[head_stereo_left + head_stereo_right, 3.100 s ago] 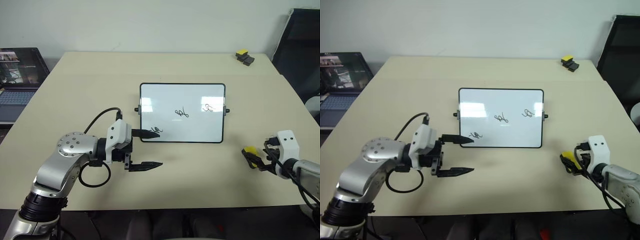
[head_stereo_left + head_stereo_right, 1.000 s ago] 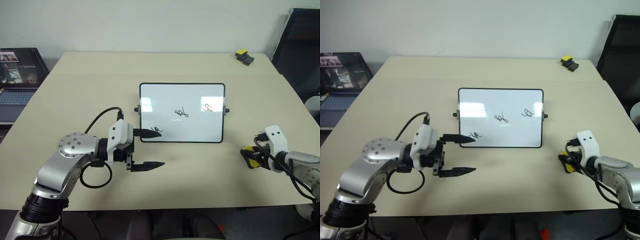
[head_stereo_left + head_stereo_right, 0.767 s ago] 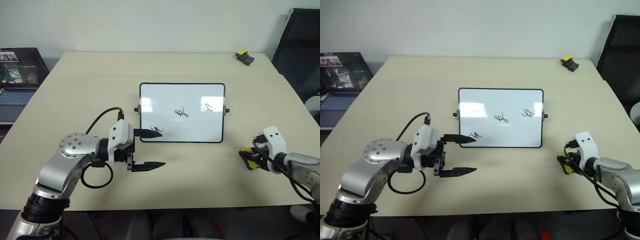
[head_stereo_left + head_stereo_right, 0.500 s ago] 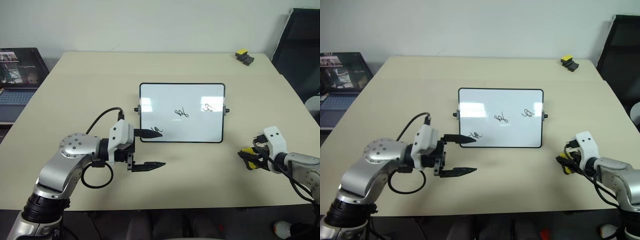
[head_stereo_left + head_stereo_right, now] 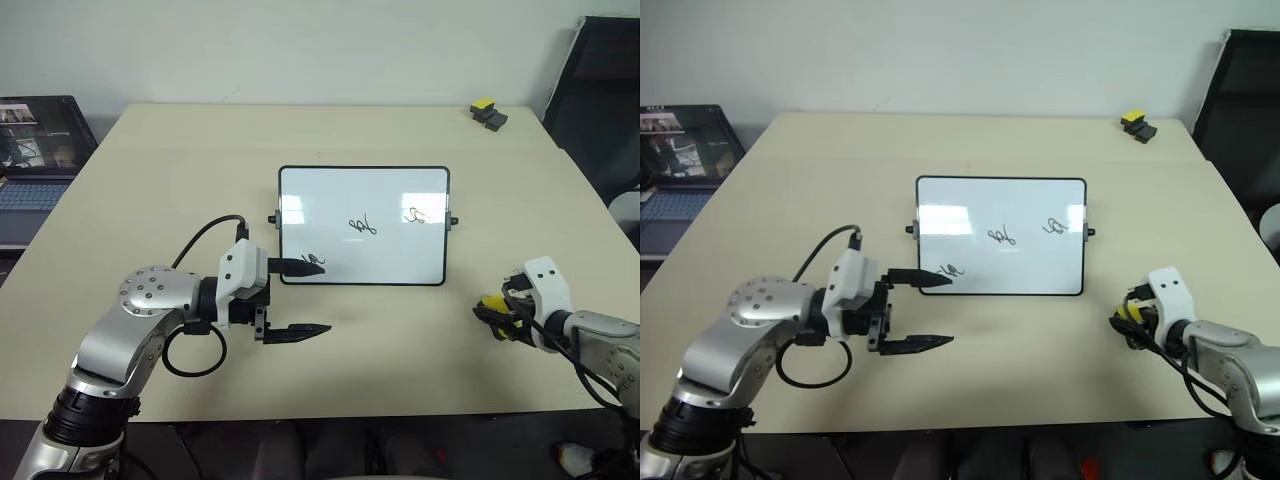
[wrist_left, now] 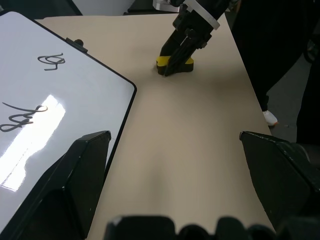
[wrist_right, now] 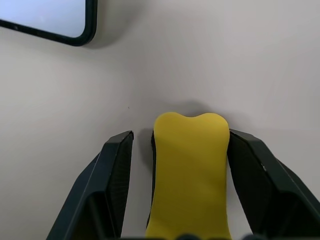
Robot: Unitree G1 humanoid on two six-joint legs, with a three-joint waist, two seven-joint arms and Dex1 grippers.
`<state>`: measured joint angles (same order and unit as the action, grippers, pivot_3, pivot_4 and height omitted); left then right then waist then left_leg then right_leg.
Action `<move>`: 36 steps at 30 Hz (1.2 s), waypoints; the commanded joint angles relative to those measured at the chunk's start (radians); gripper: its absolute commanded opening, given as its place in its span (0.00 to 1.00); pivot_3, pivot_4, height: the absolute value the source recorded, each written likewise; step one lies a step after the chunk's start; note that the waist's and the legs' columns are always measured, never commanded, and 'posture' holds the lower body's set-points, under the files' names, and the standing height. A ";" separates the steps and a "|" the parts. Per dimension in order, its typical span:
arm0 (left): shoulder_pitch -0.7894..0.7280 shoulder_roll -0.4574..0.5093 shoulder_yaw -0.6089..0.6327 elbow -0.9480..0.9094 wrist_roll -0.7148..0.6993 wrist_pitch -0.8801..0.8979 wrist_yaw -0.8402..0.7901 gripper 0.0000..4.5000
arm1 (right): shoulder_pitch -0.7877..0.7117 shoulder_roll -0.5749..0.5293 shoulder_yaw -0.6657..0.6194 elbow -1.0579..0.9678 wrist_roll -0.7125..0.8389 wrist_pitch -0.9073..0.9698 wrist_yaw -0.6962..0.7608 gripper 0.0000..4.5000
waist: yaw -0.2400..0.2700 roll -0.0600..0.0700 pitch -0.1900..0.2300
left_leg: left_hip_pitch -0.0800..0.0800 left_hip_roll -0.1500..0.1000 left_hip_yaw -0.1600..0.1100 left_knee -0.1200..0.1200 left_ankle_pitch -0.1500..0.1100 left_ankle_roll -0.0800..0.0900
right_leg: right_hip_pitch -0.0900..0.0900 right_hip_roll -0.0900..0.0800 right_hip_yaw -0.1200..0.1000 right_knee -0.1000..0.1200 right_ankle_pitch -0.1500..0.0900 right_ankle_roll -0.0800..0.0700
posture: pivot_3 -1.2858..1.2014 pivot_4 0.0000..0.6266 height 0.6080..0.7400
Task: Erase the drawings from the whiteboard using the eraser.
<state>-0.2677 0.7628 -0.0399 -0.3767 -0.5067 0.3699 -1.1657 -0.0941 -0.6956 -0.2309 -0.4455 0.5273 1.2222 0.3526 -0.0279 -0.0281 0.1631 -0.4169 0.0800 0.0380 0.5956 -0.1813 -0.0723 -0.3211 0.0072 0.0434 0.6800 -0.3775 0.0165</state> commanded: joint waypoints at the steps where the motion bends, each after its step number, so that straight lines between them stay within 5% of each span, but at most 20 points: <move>1: -0.010 0.000 0.000 -0.017 -0.003 -0.002 0.004 1.00 | -0.006 -0.003 -0.037 -0.032 -0.010 -0.004 -0.010 0.67 | 0.000 0.000 0.000 | 0.000 0.000 0.000 0.000 0.000 0.000 | 0.000 0.000 0.000 0.000 0.000 0.000 | 0.52 0.24 1.00; 22: -0.010 -0.003 0.000 -0.010 -0.001 -0.008 0.002 1.00 | -0.004 -0.016 -0.052 -0.032 -0.008 0.004 -0.005 0.67 | 0.000 0.000 0.000 | 0.000 0.000 0.000 0.000 0.000 0.000 | 0.000 0.000 0.000 0.000 0.000 0.000 | 0.52 0.24 1.00; 29: -0.011 -0.003 0.000 -0.007 0.000 -0.008 0.001 1.00 | -0.009 -0.014 -0.052 -0.031 -0.009 0.001 -0.008 0.28 | 0.000 0.000 0.000 | 0.000 0.000 0.000 0.000 0.000 0.000 | 0.000 0.000 0.000 0.000 0.000 0.000 | 0.52 0.24 1.00; 36: 0.000 -0.003 0.020 -0.011 -0.006 0.003 0.022 1.00 | -0.018 -0.011 -0.042 -0.072 0.001 -0.020 0.002 0.27 | 0.000 0.000 0.000 | 0.000 0.000 0.000 0.000 0.000 0.000 | 0.000 0.000 0.000 0.000 0.000 0.000 | 0.52 0.24 1.00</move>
<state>-0.2677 0.7608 -0.0405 -0.3753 -0.5043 0.3716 -1.1580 -0.0960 -0.7026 -0.2544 -0.4628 0.5284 1.2280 0.3487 -0.0280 -0.0280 0.1632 -0.4169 0.0800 0.0378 0.5956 -0.1813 -0.0723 -0.3211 0.0072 0.0433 0.6799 -0.3775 0.0166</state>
